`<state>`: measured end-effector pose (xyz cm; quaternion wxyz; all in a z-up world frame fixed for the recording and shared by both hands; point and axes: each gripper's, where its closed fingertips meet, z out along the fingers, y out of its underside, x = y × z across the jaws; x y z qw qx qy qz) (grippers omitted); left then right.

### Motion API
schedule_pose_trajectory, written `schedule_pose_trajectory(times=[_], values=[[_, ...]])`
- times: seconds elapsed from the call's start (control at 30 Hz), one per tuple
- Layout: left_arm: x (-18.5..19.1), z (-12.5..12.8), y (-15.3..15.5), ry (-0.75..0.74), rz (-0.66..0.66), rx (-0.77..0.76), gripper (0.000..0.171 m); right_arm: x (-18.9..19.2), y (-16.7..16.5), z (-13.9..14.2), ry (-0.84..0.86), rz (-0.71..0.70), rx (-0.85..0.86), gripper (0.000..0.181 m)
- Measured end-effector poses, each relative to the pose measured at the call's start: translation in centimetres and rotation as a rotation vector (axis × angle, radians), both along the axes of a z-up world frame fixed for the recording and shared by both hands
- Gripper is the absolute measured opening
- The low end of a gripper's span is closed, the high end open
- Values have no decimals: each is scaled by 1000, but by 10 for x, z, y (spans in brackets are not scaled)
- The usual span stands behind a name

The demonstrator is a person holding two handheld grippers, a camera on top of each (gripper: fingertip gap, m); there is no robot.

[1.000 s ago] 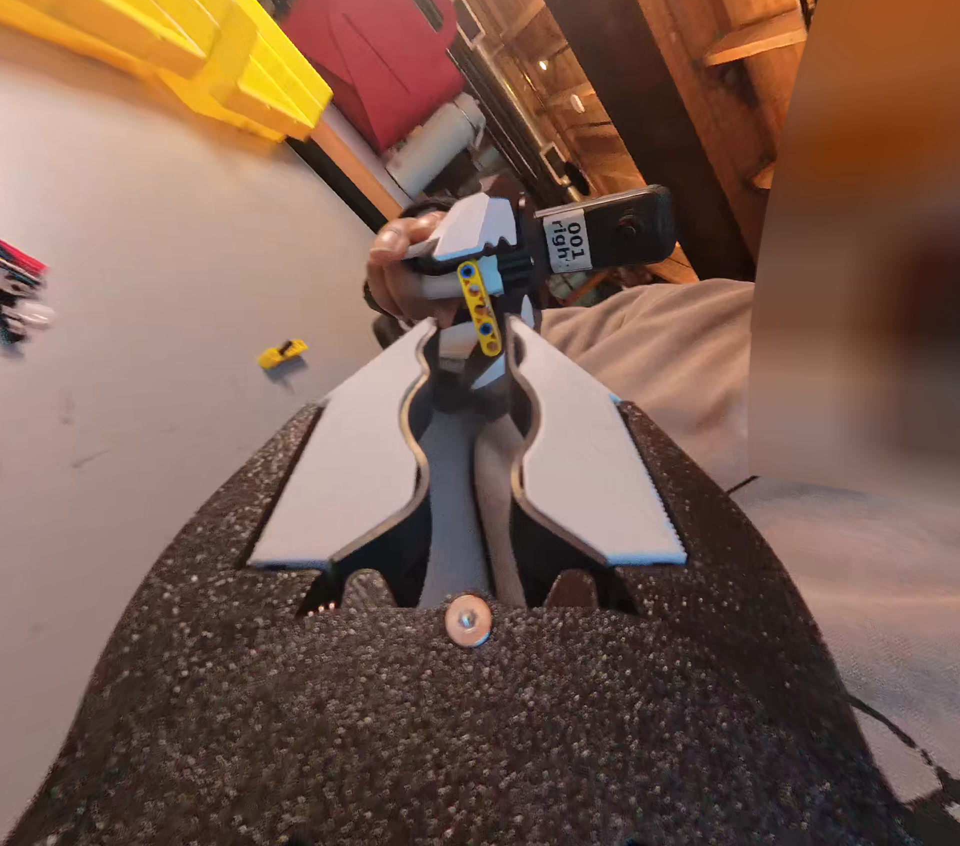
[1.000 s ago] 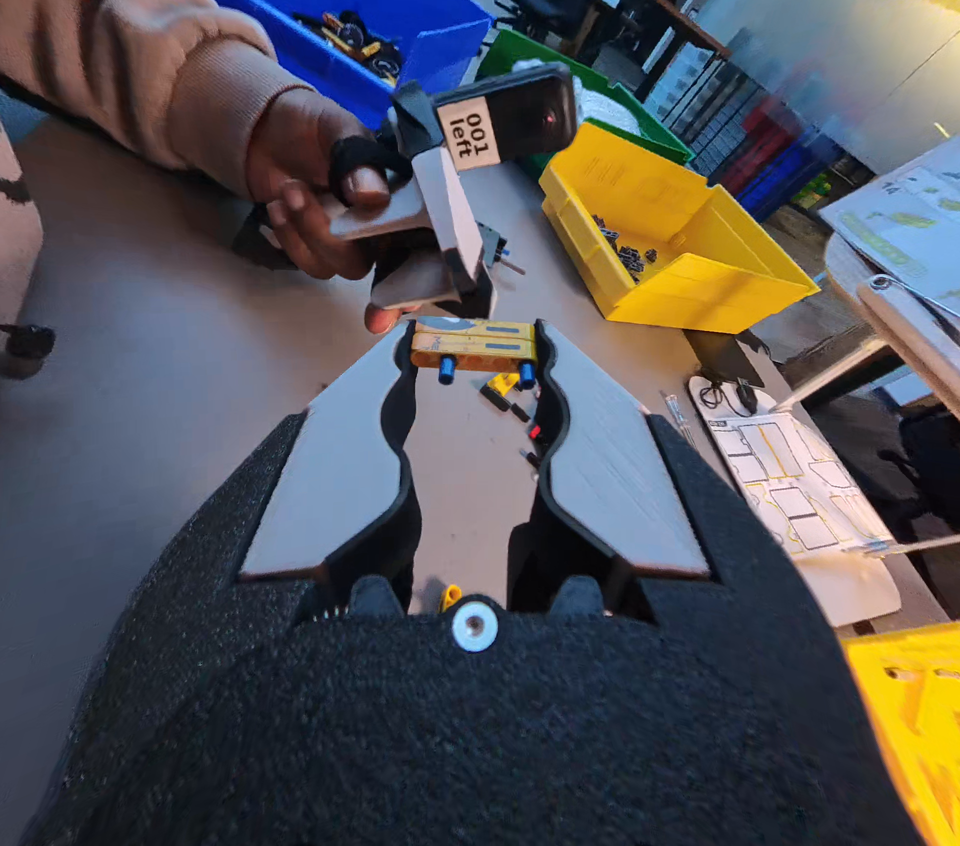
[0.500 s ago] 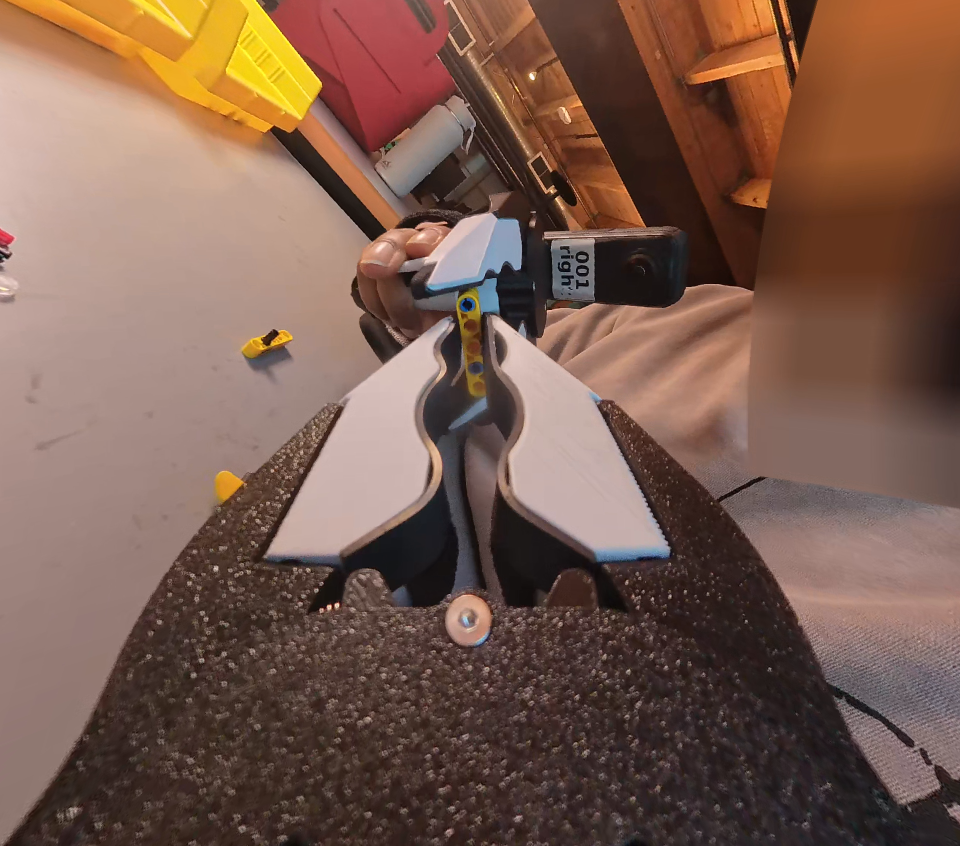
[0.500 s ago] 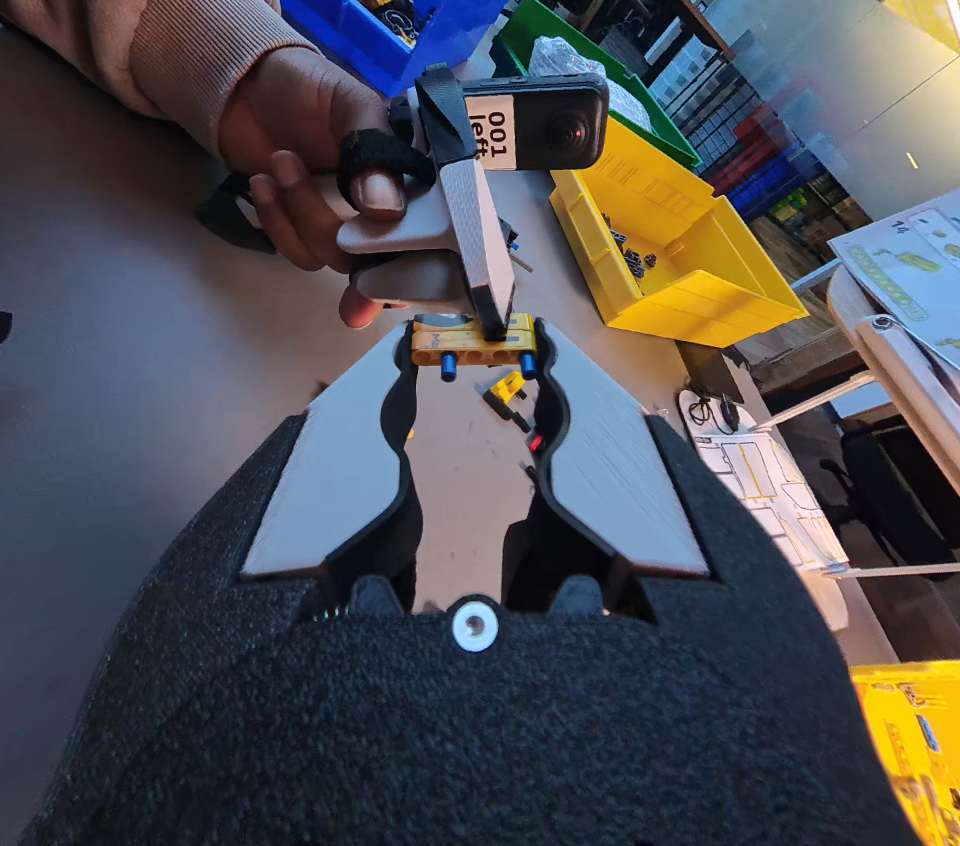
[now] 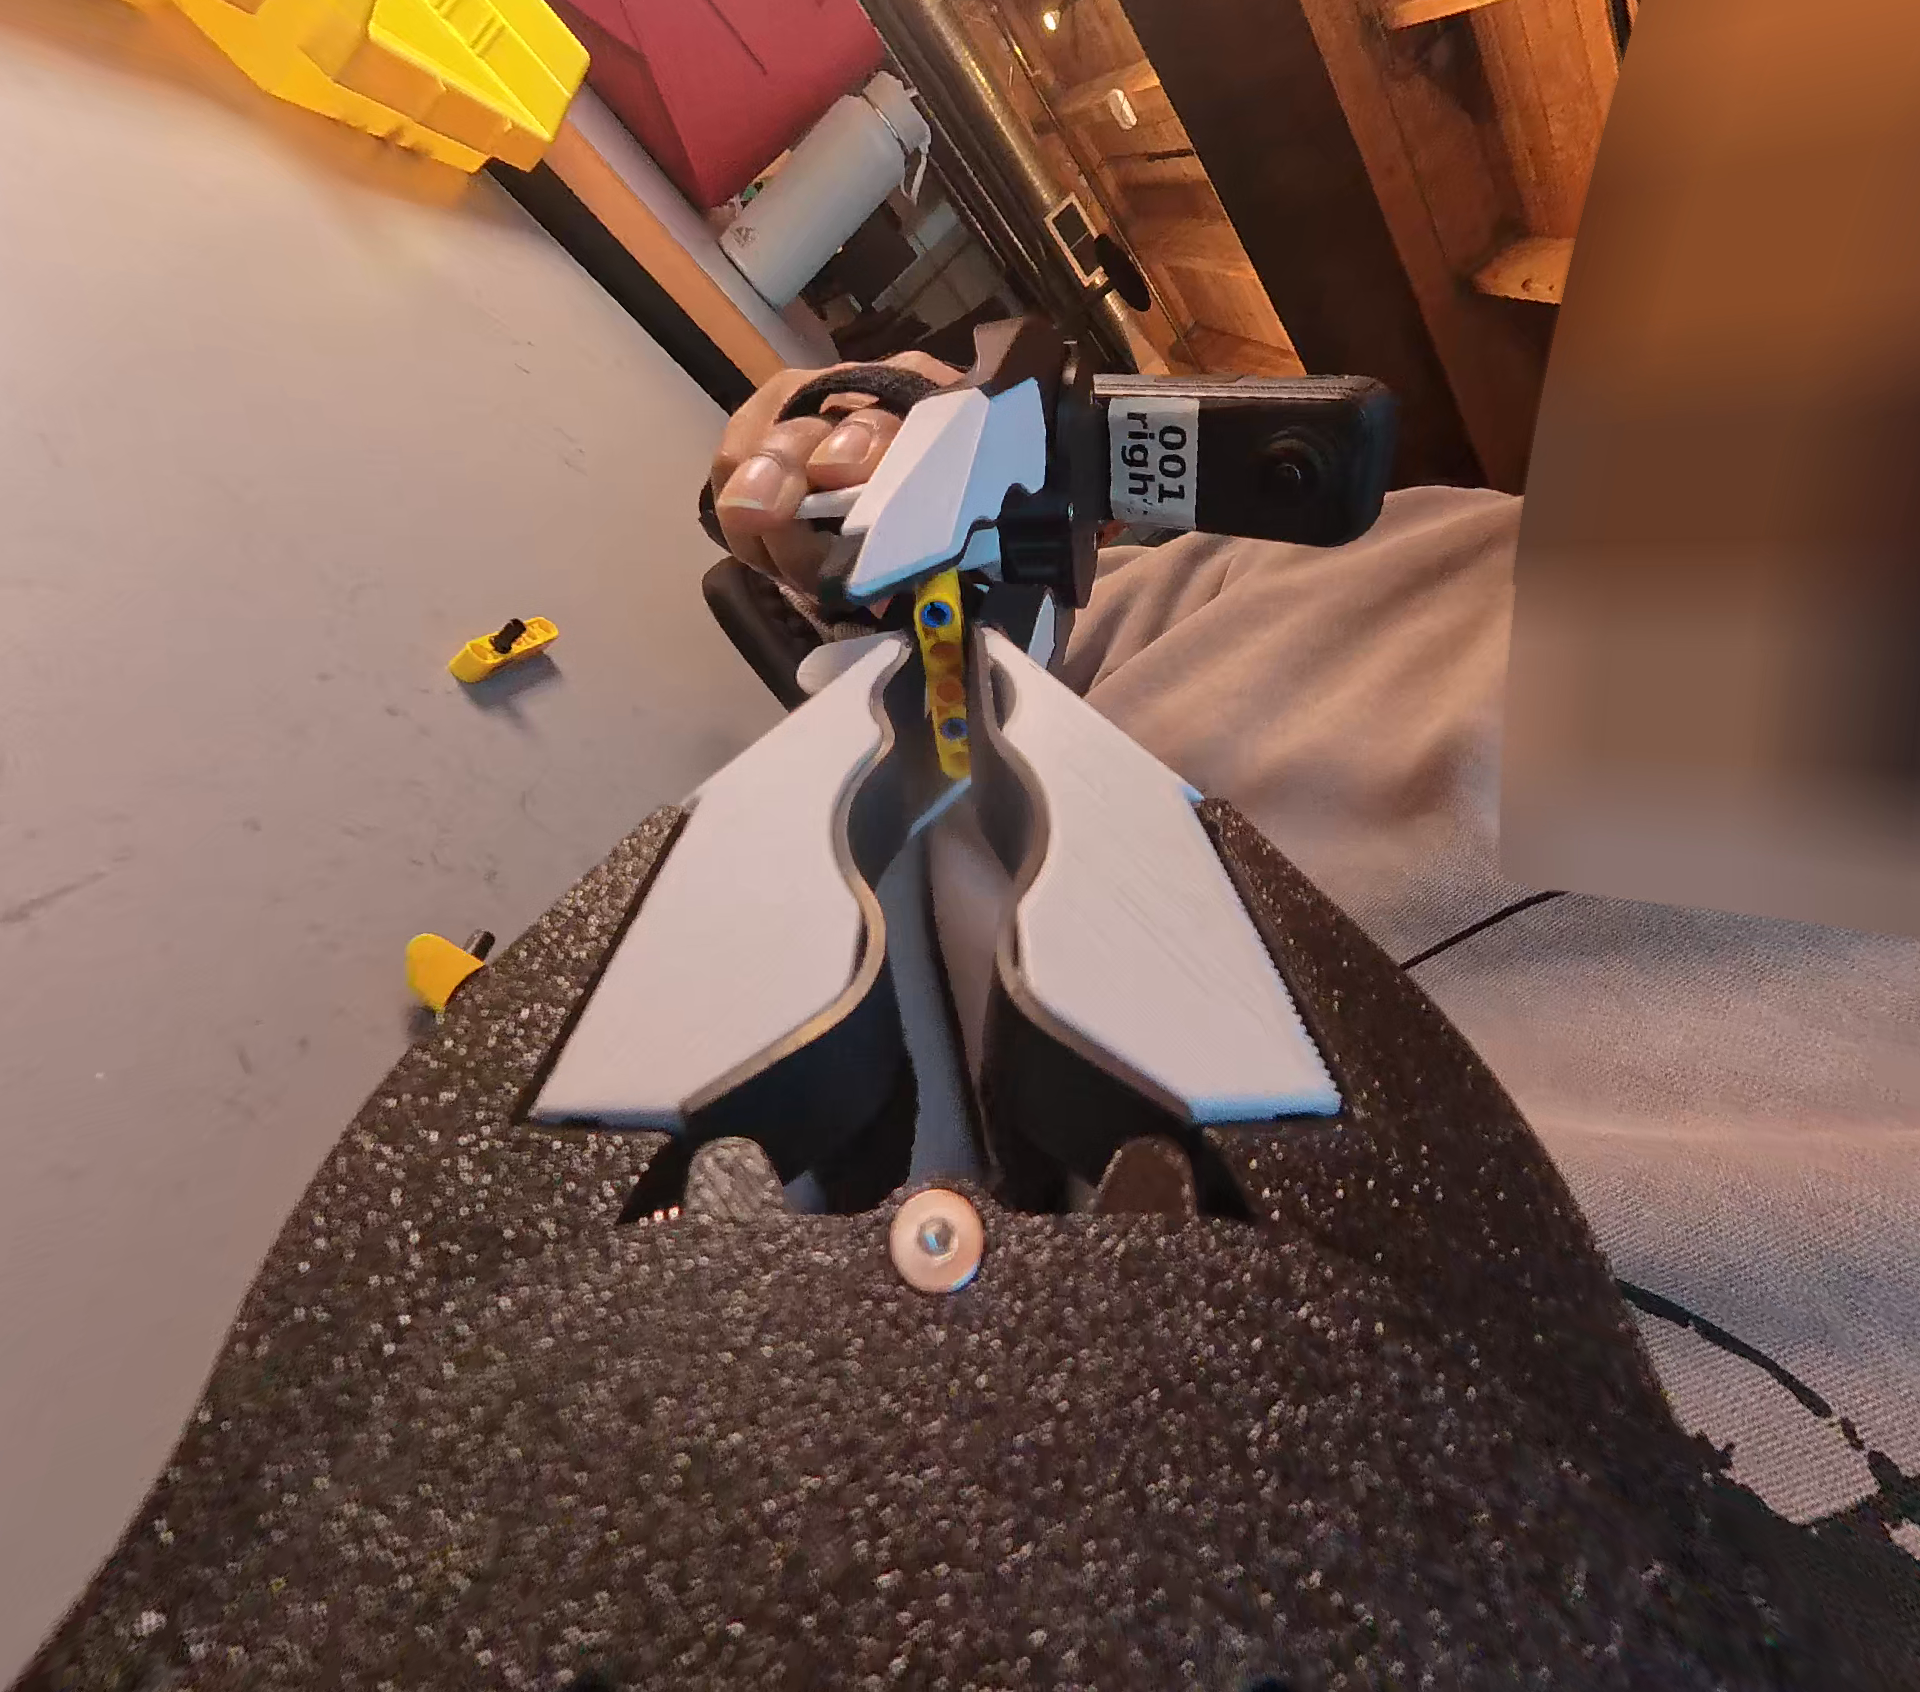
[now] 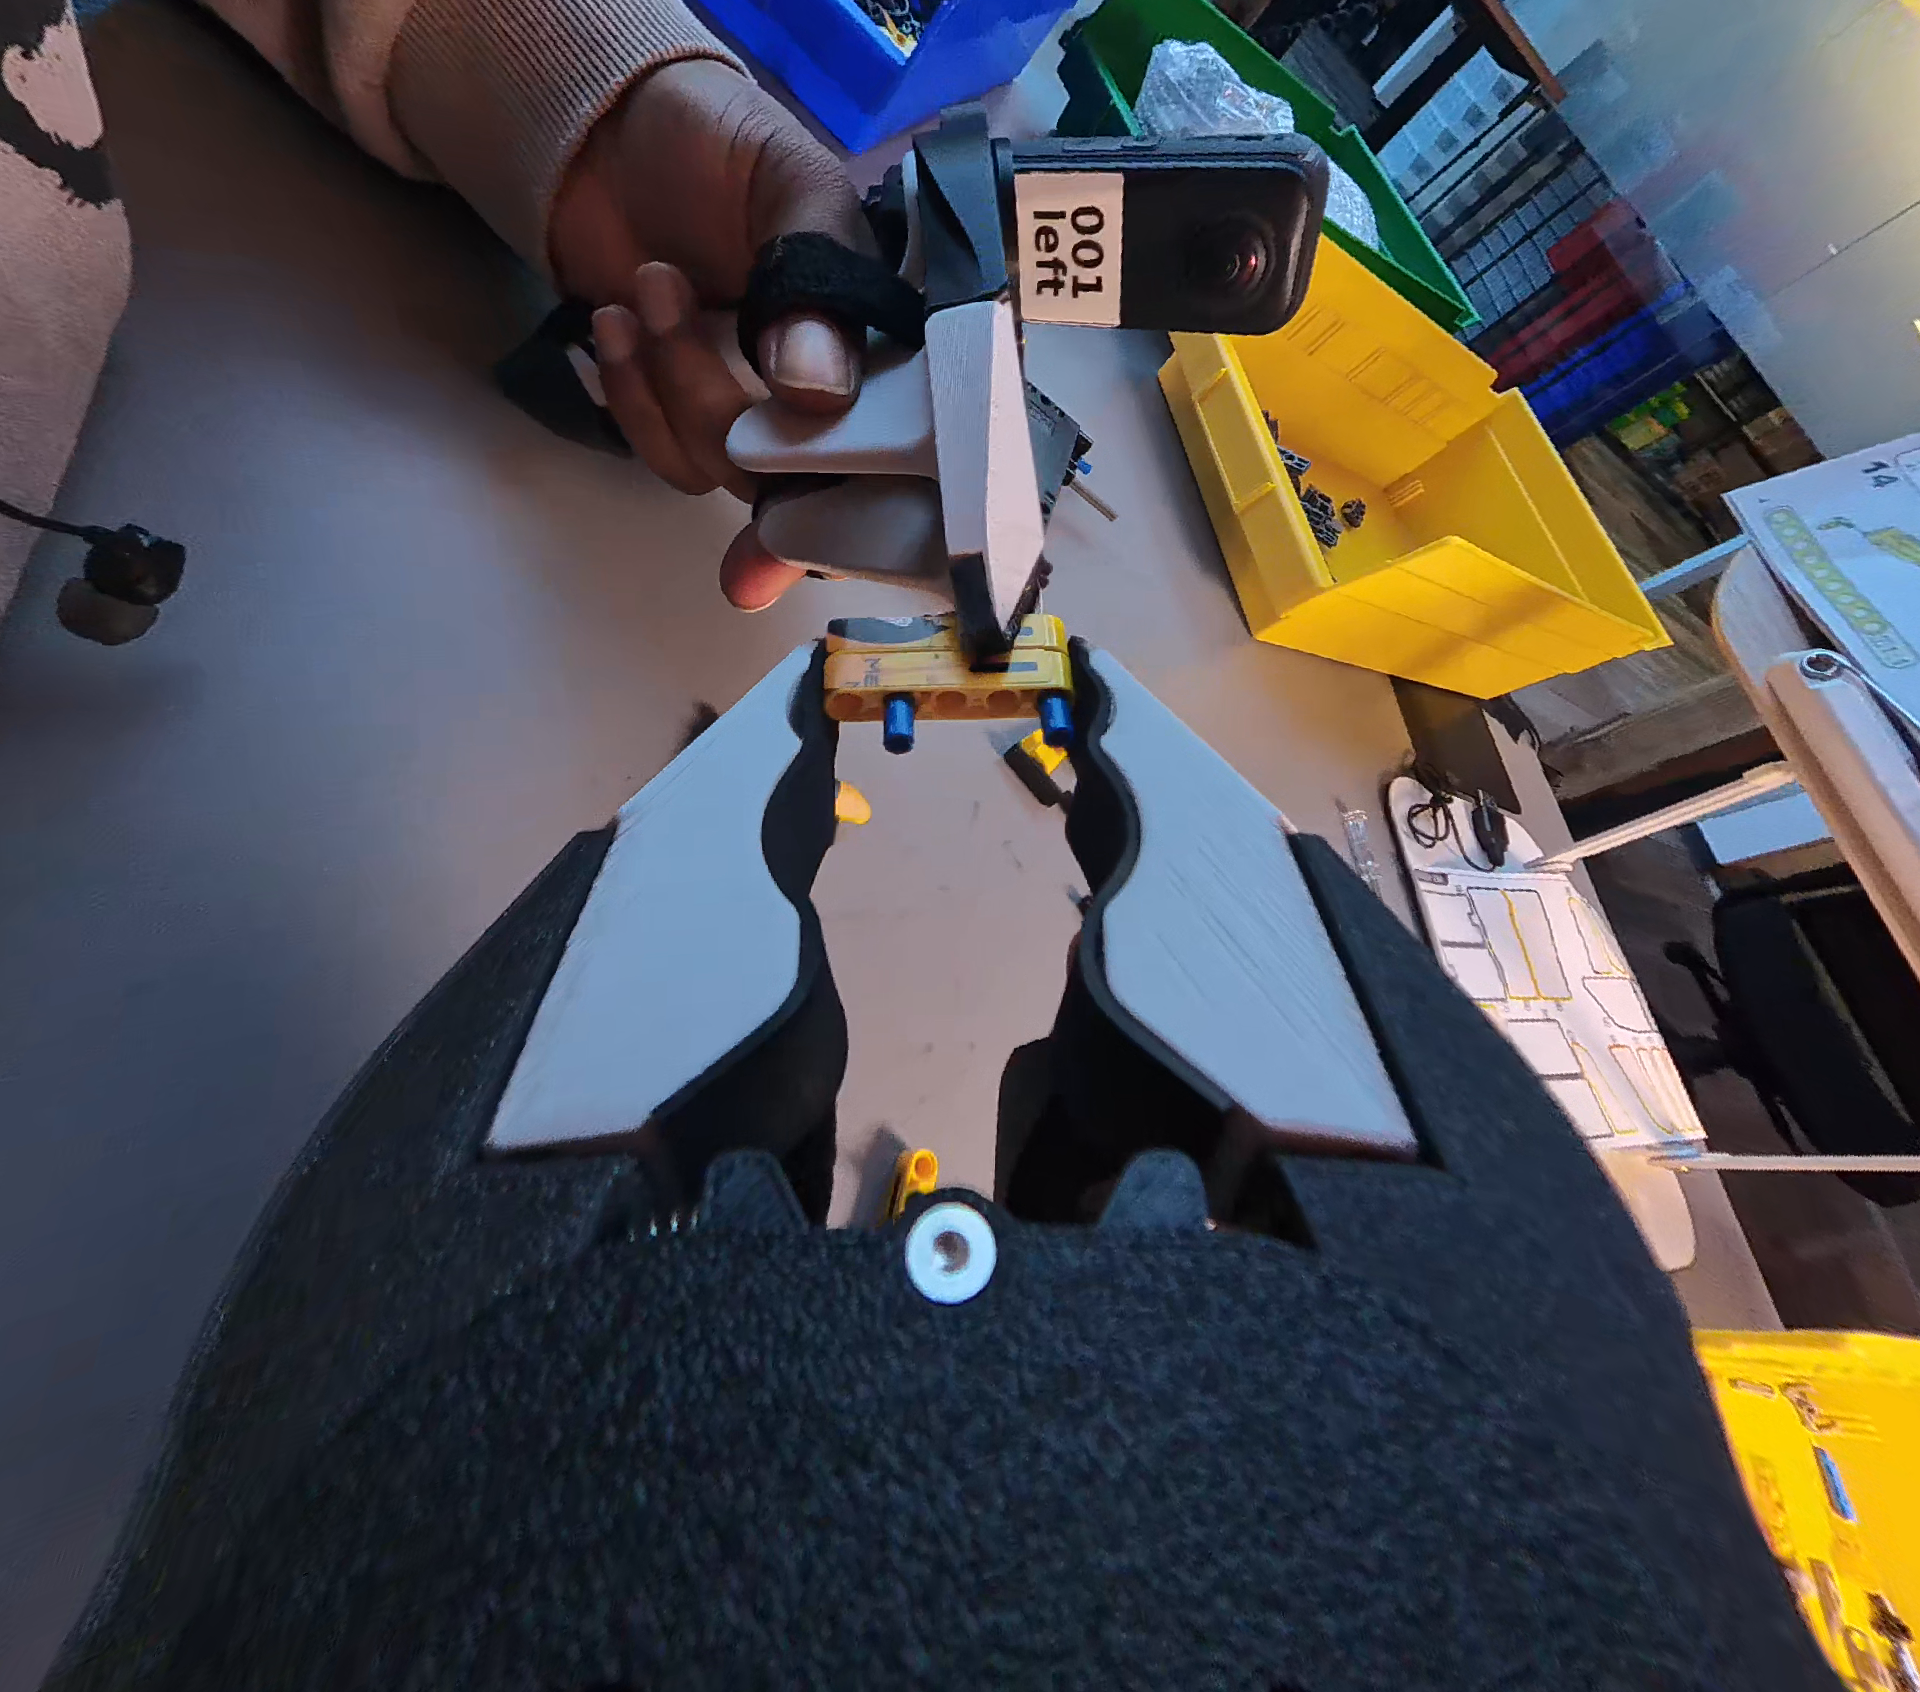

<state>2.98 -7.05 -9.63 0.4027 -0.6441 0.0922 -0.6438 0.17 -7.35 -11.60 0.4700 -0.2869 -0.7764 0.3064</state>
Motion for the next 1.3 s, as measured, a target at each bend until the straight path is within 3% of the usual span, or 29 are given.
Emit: schedule_pose_trajectory(times=[0.17,0.2,0.23,0.27,0.3,0.37,0.4,0.5,0.73,0.97,1.3], values=[[3,0,-3,38,-15,17,5,7,-2,0,-18,27,-24,40],[-7,0,0,28,20,15,6,9,2,1,-19,20,-22,41],[-44,6,10,-44,139,-3,5,17,12,7,-13,10,-58,40],[-72,4,12,-23,234,6,3,27,25,15,9,-17,-122,40],[-61,-9,6,79,205,13,7,28,28,11,-2,-29,-118,41],[-26,-6,1,56,86,30,7,17,9,-2,-26,31,-84,42],[-26,3,4,60,78,60,7,14,11,1,-15,33,-85,42],[-41,5,10,79,134,65,6,15,26,7,-8,-3,-200,43],[-39,-8,7,141,157,55,7,10,36,-2,12,-54,-170,44],[-35,-24,8,338,183,103,7,9,37,-13,-6,-51,-228,44],[-39,-27,9,421,229,147,7,7,29,-27,-63,-34,-292,44]])
